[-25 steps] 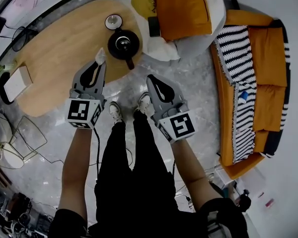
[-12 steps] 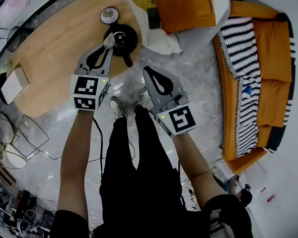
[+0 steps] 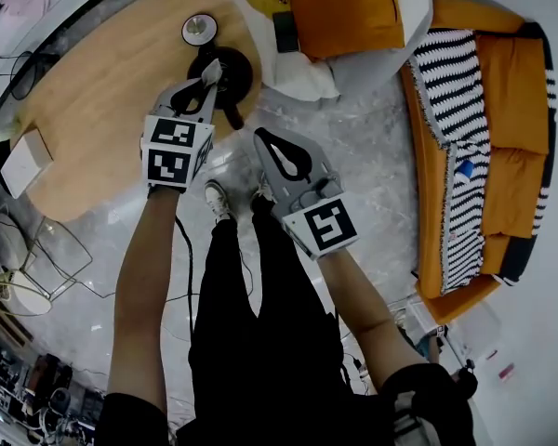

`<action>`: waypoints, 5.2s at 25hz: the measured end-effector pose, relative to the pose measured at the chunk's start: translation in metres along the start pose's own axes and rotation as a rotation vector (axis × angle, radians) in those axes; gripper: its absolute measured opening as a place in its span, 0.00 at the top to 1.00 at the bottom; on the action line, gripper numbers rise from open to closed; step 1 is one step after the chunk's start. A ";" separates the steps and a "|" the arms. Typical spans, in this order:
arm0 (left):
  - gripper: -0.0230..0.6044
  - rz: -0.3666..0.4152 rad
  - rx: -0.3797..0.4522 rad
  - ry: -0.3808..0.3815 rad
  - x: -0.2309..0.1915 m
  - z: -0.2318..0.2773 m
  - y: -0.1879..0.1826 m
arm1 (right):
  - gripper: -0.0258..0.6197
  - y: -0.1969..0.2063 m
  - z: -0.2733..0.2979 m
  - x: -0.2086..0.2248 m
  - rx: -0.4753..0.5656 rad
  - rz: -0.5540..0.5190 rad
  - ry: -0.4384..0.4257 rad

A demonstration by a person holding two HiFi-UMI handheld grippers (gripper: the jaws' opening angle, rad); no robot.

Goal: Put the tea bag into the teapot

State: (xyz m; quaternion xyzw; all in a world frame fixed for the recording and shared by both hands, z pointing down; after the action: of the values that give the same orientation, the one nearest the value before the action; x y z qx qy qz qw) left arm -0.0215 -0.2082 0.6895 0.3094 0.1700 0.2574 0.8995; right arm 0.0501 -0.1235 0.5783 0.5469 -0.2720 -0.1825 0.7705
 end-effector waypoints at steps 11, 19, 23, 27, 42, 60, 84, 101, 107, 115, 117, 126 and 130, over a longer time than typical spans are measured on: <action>0.90 0.023 -0.107 -0.027 0.000 0.012 0.004 | 0.95 0.020 -0.007 0.019 -0.107 0.002 0.008; 0.90 0.031 -0.180 -0.024 -0.001 0.017 0.008 | 0.95 0.016 -0.004 0.022 -0.081 0.010 0.000; 0.90 0.031 -0.218 -0.020 -0.002 0.019 0.013 | 0.95 0.023 -0.008 0.024 -0.112 0.006 -0.002; 0.89 0.038 -0.233 -0.022 -0.002 0.022 0.013 | 0.95 0.024 -0.009 0.026 -0.110 0.009 -0.002; 0.76 0.040 -0.235 -0.020 0.001 0.023 0.009 | 0.95 0.028 -0.012 0.030 -0.108 0.024 -0.004; 0.71 0.080 -0.195 0.009 0.015 0.019 0.006 | 0.95 0.030 -0.016 0.030 -0.111 0.027 -0.008; 0.90 0.069 -0.111 -0.021 0.005 -0.016 -0.009 | 0.95 -0.015 -0.013 0.001 -0.031 -0.035 -0.016; 0.95 -0.010 0.214 -0.082 0.016 -0.174 -0.077 | 0.95 -0.113 -0.067 -0.041 -0.066 -0.093 0.049; 0.95 0.021 0.370 -0.104 0.027 -0.246 -0.115 | 0.95 -0.160 -0.086 -0.047 0.008 -0.109 0.087; 0.95 0.029 0.563 -0.156 0.020 -0.338 -0.139 | 0.95 -0.218 -0.112 -0.043 0.108 -0.185 0.127; 0.95 0.025 0.616 -0.174 0.020 -0.358 -0.140 | 0.95 -0.232 -0.121 -0.039 0.139 -0.195 0.146; 0.95 -0.037 0.826 -0.250 0.022 -0.441 -0.141 | 0.95 -0.264 -0.166 -0.021 0.219 -0.246 0.236; 0.95 0.006 0.905 -0.263 0.031 -0.465 -0.154 | 0.95 -0.275 -0.182 -0.020 0.241 -0.270 0.254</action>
State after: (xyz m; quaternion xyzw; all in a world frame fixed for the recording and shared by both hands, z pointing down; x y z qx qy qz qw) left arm -0.1575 -0.0763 0.2364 0.7009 0.1486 0.1188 0.6874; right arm 0.1515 -0.0693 0.2685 0.6851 -0.1171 -0.1799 0.6961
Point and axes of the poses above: the fingertips, and each gripper's own axes: z forward along the fingers, x to its right, y out of its underside, the point moved 1 cm from there along -z, backward along the fingers, and after that the axes turned 4 degrees about -z, right-handed, at the moved point
